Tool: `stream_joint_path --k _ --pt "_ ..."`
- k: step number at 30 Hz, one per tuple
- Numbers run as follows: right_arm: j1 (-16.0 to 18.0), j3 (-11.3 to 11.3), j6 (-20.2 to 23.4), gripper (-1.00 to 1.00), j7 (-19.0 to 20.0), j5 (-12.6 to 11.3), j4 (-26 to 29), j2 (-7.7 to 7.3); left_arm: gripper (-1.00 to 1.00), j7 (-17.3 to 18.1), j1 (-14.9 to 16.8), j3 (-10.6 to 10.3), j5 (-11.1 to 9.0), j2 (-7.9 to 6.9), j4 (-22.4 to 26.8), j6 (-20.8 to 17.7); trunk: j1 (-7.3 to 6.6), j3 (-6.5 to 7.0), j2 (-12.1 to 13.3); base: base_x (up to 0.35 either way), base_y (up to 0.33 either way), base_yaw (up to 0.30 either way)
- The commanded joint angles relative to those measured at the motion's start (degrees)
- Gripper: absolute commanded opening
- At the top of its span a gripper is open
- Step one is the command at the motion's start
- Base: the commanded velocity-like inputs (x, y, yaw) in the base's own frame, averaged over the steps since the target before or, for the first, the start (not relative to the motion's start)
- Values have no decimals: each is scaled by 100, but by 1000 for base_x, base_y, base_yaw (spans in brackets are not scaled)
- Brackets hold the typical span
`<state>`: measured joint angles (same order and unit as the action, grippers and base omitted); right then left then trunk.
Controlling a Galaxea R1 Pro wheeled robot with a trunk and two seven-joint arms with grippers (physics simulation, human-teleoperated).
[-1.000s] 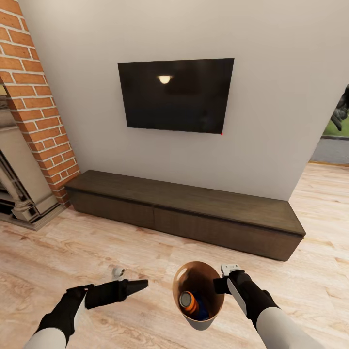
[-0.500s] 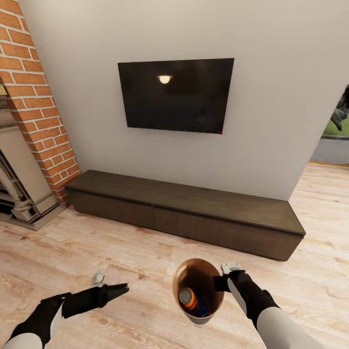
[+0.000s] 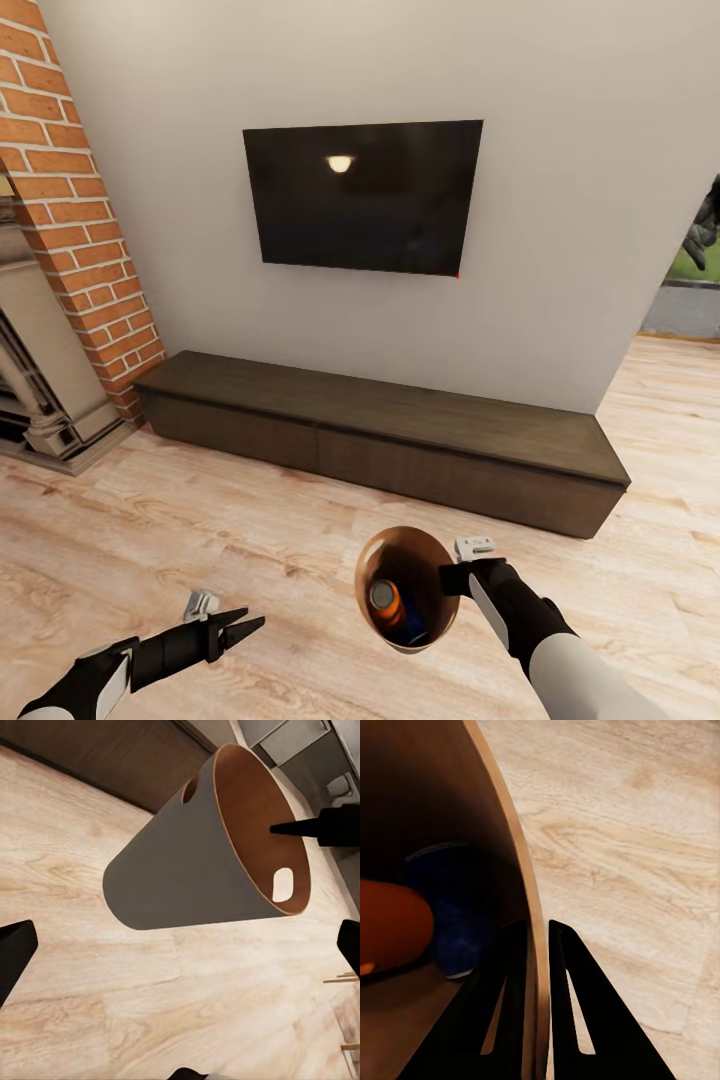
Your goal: Put the three can of soda from the living room inside the tash can in the kitchen.
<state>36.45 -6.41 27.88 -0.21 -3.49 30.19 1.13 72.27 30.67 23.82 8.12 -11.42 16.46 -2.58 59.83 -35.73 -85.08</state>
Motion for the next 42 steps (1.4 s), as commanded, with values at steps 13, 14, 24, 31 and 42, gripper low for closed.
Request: stream_joint_path --k 13,14,24,31,42 --pt "2 0 -7 -100 39 -56 5 2 100 5 0 0 -4 0 -3 3 0 1 0 0 0 132" --pt "2 0 -7 -100 39 -56 5 2 100 5 0 0 -4 0 -3 3 0 1 0 0 0 272" --pt "2 -1 -6 -100 39 -56 5 2 100 6 0 0 -4 0 -3 3 0 1 0 0 0 283" --pt "2 -74 -7 -100 39 -56 5 2 100 6 0 0 -4 0 -3 2 0 1 0 0 0 286" --pt "2 -631 -11 -100 30 -56 5 2 100 6 0 0 -4 0 -3 3 0 1 0 0 0 287"
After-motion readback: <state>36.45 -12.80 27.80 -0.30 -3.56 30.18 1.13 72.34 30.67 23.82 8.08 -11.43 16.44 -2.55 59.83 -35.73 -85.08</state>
